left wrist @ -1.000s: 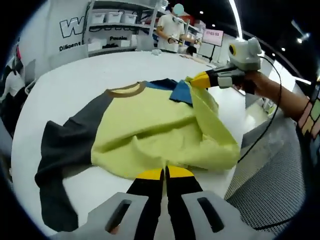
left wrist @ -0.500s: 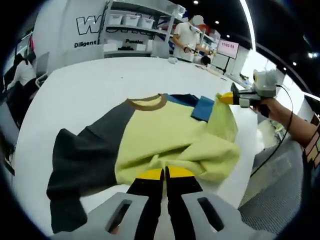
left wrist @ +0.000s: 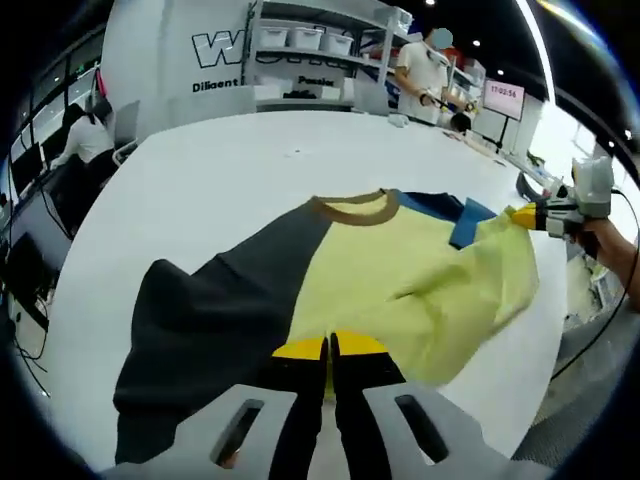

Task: Fold the garment on the visible template until the final outline fits inside the template.

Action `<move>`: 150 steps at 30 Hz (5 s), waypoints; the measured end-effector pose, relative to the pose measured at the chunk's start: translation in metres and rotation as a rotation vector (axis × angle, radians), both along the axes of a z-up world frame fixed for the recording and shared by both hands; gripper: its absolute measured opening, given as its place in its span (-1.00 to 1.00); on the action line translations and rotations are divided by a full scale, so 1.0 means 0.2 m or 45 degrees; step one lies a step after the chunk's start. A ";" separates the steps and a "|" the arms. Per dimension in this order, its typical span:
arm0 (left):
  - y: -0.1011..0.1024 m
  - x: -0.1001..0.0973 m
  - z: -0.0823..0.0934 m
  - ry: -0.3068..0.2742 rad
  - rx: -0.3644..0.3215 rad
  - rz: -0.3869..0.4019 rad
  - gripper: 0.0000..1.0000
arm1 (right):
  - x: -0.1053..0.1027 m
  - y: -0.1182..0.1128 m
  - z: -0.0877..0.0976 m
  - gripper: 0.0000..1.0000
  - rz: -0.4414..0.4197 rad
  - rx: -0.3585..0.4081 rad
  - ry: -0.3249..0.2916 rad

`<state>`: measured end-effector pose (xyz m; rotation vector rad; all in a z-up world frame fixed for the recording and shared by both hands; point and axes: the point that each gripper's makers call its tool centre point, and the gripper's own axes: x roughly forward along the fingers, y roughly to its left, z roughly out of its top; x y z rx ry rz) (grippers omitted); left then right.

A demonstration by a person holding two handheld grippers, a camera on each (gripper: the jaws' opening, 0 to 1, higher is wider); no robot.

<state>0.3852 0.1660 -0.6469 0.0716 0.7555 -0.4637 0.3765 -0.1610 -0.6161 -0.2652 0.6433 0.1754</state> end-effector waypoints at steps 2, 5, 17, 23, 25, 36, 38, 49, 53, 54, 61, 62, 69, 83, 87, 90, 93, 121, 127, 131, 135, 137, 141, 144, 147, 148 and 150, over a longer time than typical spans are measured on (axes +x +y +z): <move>0.02 0.02 -0.02 -0.001 0.026 0.008 -1.00 | 0.00 -0.01 -0.01 -1.00 -0.008 -0.010 0.007; 0.03 0.01 -0.03 -0.006 0.049 0.004 -1.00 | -0.01 -0.02 -0.02 -1.00 -0.016 -0.005 0.016; 0.00 -0.10 0.05 -0.136 0.182 -0.211 -0.85 | -0.01 0.01 -0.03 -1.00 0.008 0.003 0.013; -0.04 -0.16 0.14 -0.239 0.194 -0.304 -0.80 | -0.01 0.01 -0.03 -1.00 0.000 0.007 0.011; -0.08 -0.19 0.17 -0.270 0.177 -0.373 -0.85 | -0.01 0.01 -0.03 -1.00 -0.004 0.010 0.014; -0.23 -0.29 0.06 -0.191 0.186 -0.556 -0.72 | -0.01 0.02 -0.03 -1.00 0.008 0.014 0.013; -0.26 -0.30 0.05 -0.185 0.192 -0.584 -0.72 | -0.02 0.03 -0.03 -1.00 0.007 0.022 0.016; -0.38 -0.36 -0.06 -0.083 0.166 -0.654 -0.64 | -0.02 0.08 -0.03 -1.00 0.055 0.004 0.012; -0.40 -0.37 -0.09 -0.037 0.157 -0.642 -0.65 | -0.01 0.07 -0.03 -1.00 0.047 0.014 0.010; -0.40 -0.37 -0.10 -0.037 0.171 -0.641 -0.66 | -0.02 0.07 -0.03 -1.00 0.047 0.015 0.010; -0.41 -0.36 -0.12 -0.017 0.157 -0.614 -0.71 | -0.02 0.06 -0.03 -1.00 0.043 0.017 0.008; -0.41 -0.36 -0.12 -0.012 0.155 -0.612 -0.74 | -0.02 0.06 -0.02 -1.00 0.043 0.018 0.007; -0.40 -0.34 -0.12 -0.051 0.188 -0.577 -0.96 | -0.01 0.09 -0.03 -1.00 0.057 0.022 0.013; -0.36 -0.38 -0.02 0.106 -0.013 -0.449 -1.00 | 0.00 0.14 0.00 -1.00 0.104 0.044 -0.027; -0.30 -0.43 0.07 0.150 -0.095 -0.406 -1.00 | -0.02 0.16 0.04 -1.00 0.118 0.102 -0.014; -0.27 -0.45 0.11 0.164 -0.126 -0.382 -1.00 | -0.03 0.17 0.07 -1.00 0.120 0.161 0.007; -0.26 -0.47 0.14 0.188 -0.157 -0.363 -1.00 | -0.06 0.18 0.08 -1.00 0.122 0.201 0.027; 0.00 -0.79 0.16 0.359 0.128 -0.490 -1.00 | -0.54 0.41 0.10 -1.00 0.822 0.225 0.525; 0.05 -0.85 0.14 0.418 0.183 -0.491 -1.00 | -0.67 0.40 0.04 -1.00 0.954 0.163 0.654; 0.10 -0.88 0.11 0.444 0.271 -0.507 -1.00 | -0.80 0.34 -0.02 -1.00 1.064 0.080 0.821; 0.13 -0.92 0.10 0.496 0.312 -0.513 -1.00 | -0.82 0.32 -0.05 -1.00 1.025 0.091 0.882; 0.14 -0.93 0.10 0.512 0.324 -0.519 -1.00 | -0.84 0.30 -0.05 -1.00 1.027 0.075 0.902; 0.17 -0.99 0.10 0.587 0.384 -0.544 -1.00 | -0.90 0.25 -0.06 -1.00 1.026 0.052 1.001; 0.18 -1.01 0.10 0.612 0.406 -0.555 -1.00 | -0.93 0.24 -0.07 -1.00 1.032 0.040 1.036; 0.19 -1.03 0.10 0.653 0.427 -0.543 -1.00 | -0.97 0.22 -0.08 -1.00 1.046 0.033 1.087; 0.19 -1.04 0.10 0.660 0.430 -0.542 -1.00 | -0.97 0.23 -0.09 -1.00 1.043 0.063 1.091; 0.20 -1.06 0.09 0.707 0.417 -0.524 -1.00 | -0.99 0.21 -0.11 -1.00 1.026 0.052 1.125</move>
